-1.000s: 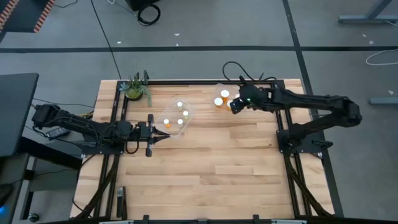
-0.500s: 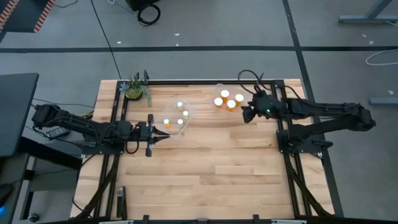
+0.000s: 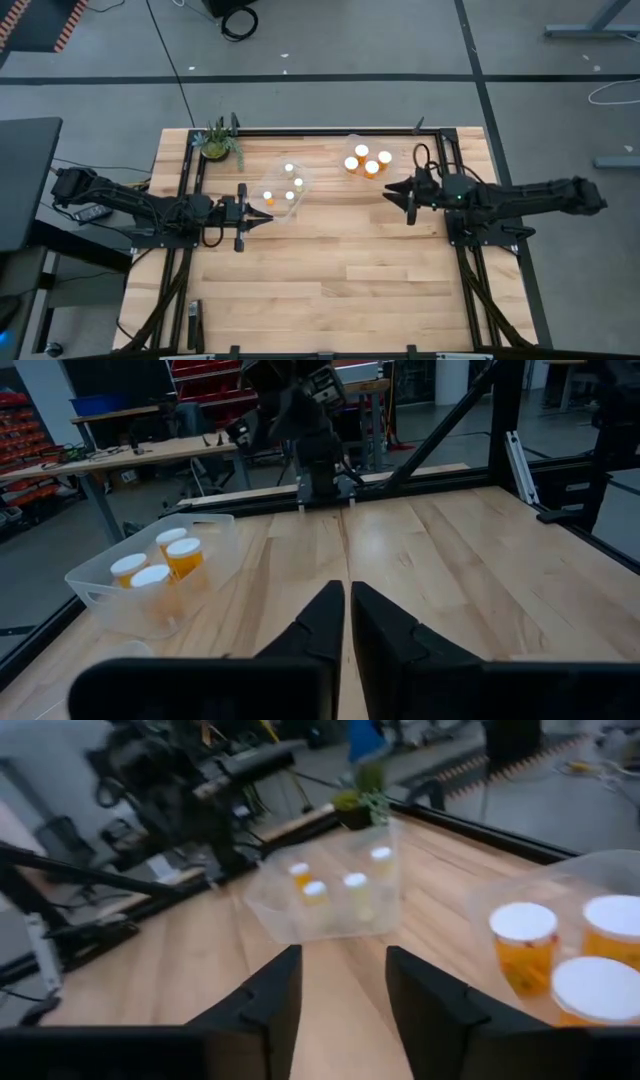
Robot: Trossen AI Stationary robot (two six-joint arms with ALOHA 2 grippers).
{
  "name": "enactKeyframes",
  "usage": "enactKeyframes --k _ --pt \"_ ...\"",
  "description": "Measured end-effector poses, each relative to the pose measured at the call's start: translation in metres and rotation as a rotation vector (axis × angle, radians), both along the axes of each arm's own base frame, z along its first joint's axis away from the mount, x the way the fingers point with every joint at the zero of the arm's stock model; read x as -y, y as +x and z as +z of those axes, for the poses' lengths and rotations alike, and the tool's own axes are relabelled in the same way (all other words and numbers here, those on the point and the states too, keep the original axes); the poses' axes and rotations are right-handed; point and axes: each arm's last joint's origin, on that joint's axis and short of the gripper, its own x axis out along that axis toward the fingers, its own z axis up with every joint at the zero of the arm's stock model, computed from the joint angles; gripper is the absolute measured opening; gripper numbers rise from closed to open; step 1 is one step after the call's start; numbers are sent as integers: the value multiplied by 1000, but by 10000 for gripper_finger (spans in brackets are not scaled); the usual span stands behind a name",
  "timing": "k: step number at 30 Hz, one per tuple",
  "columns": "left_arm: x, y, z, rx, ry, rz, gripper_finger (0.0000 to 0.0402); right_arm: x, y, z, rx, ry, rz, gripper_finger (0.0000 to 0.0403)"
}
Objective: Pick and place medicine bottles into bin by pill shape (circle, oval)
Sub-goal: Return to Home Position
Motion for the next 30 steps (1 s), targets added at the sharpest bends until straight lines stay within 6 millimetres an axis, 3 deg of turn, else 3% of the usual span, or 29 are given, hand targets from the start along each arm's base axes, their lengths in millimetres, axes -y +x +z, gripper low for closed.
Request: enactKeyframes --k 11,16,30 --pt "0 0 0 0 0 0 38 -3 -18 -20 121 -40 74 79" --pt "0 0 0 0 0 0 30 -5 -22 -19 152 -74 138 53" --pt "0 0 0 0 0 0 40 -6 -27 -22 112 -87 153 37"
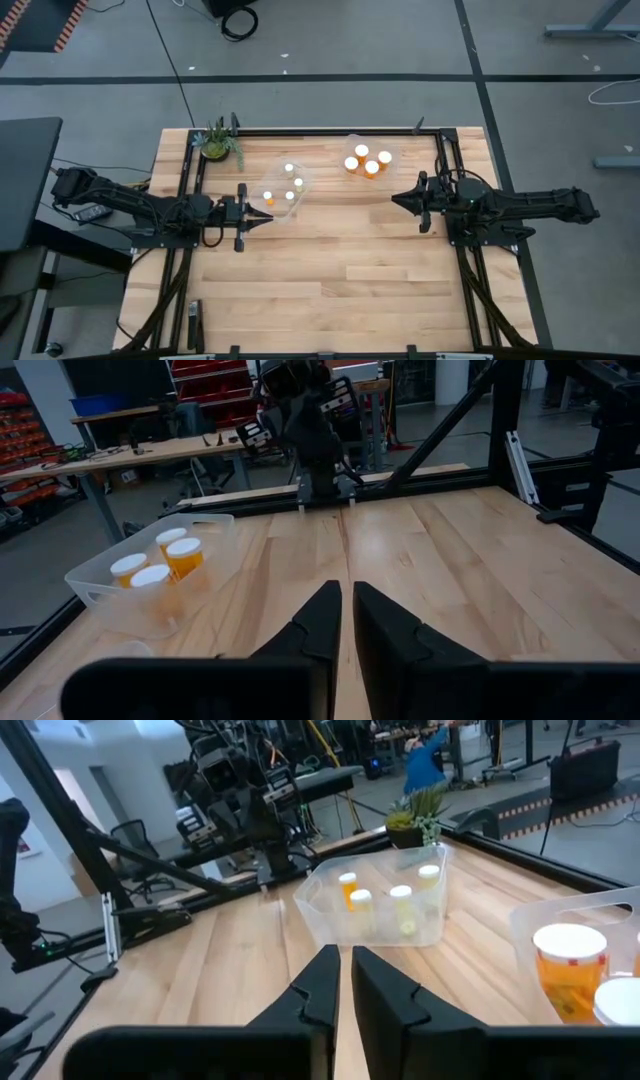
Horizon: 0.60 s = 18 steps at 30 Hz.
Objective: Pick and place medicine bottles into bin by pill shape (circle, oval)
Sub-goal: Return to Home Position
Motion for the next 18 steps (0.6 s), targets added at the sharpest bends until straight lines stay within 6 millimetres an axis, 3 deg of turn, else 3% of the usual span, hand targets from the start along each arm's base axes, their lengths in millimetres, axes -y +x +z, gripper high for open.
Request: enactKeyframes --k 11,18 --pt "0 0 0 0 0 0 28 0 0 -2 -2 13 -6 37" --pt "0 0 0 0 0 0 35 0 -1 -28 -35 41 -14 37"
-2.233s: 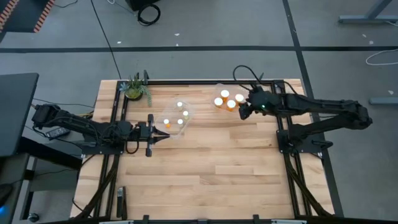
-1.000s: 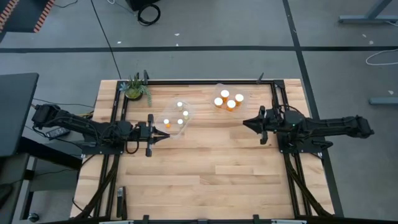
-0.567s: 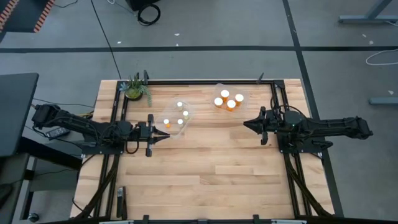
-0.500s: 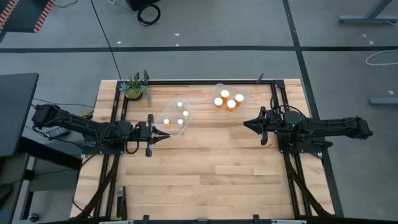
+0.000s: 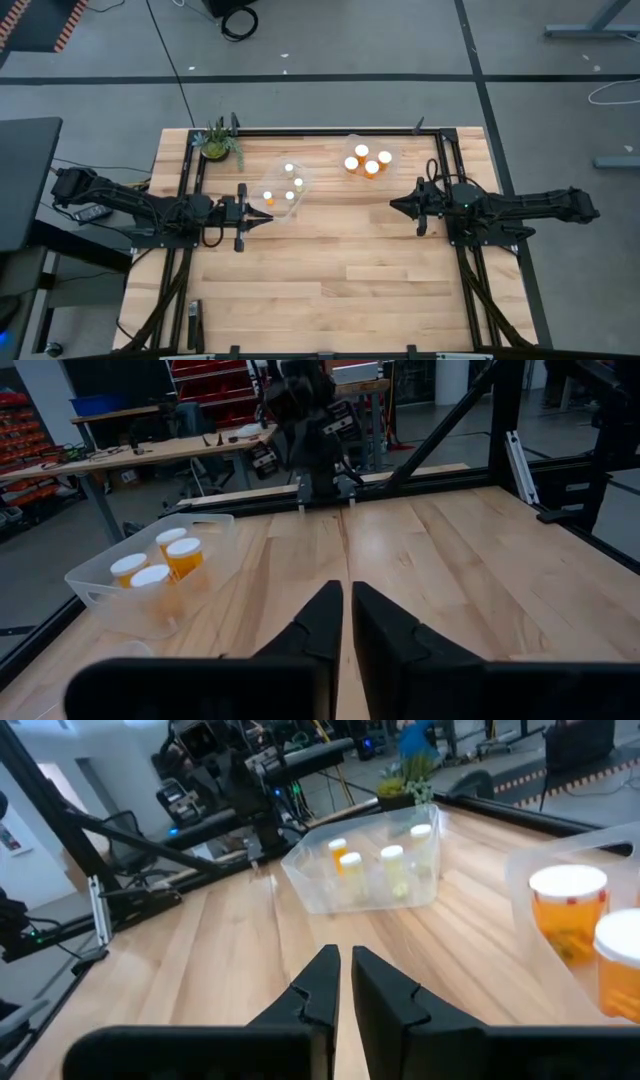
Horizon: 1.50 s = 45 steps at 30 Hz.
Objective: Pick and place medicine bottles into bin by pill shape (circle, oval)
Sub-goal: Return to Home Position
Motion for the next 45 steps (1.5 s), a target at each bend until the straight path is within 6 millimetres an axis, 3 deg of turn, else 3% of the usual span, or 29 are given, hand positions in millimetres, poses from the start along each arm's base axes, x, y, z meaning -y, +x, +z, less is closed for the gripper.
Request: enactKeyframes --k 13,22,34,40,45 --pt "0 0 0 0 0 0 32 -5 -1 1 -8 -8 31 37" --pt "0 0 0 0 0 0 33 -5 -2 -2 -77 -188 54 37" --pt "0 -4 3 31 -5 -4 37 -5 -2 -2 -77 -193 55 37" --pt "-4 -26 -19 95 -15 -4 29 -5 -2 -1 -77 -193 55 37" --pt "-4 -36 -28 24 -22 -12 30 -5 -2 -1 -77 -192 55 37"
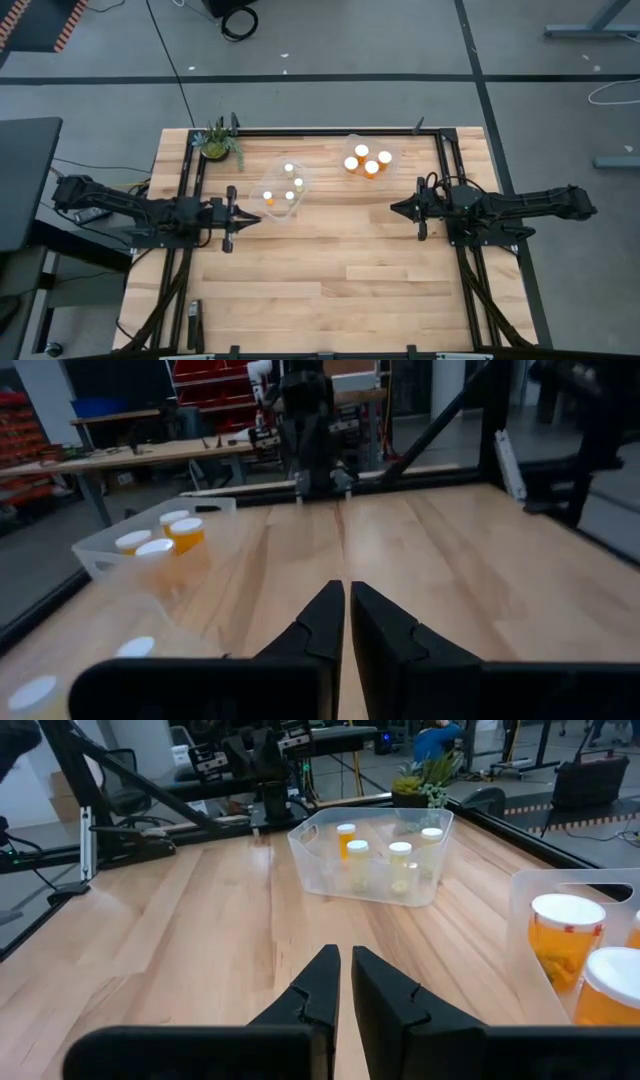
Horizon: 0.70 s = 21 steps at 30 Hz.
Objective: Pick and place medicine bottles into bin by pill shape (circle, oval)
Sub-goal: Return to Home Position
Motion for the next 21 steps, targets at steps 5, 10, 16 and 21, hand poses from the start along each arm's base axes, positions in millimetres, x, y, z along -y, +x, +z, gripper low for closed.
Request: enactKeyframes --k 5,10,16,21 --pt "0 -5 3 28 -12 -12 38 0 0 0 0 0 0 37" --pt "0 -10 -1 -24 120 -21 40 0 0 0 0 0 0 37" --pt "2 -16 -8 -95 181 -58 35 0 0 0 0 0 0 37" --pt "0 -20 -11 -118 221 -57 41 0 0 0 0 0 0 37"
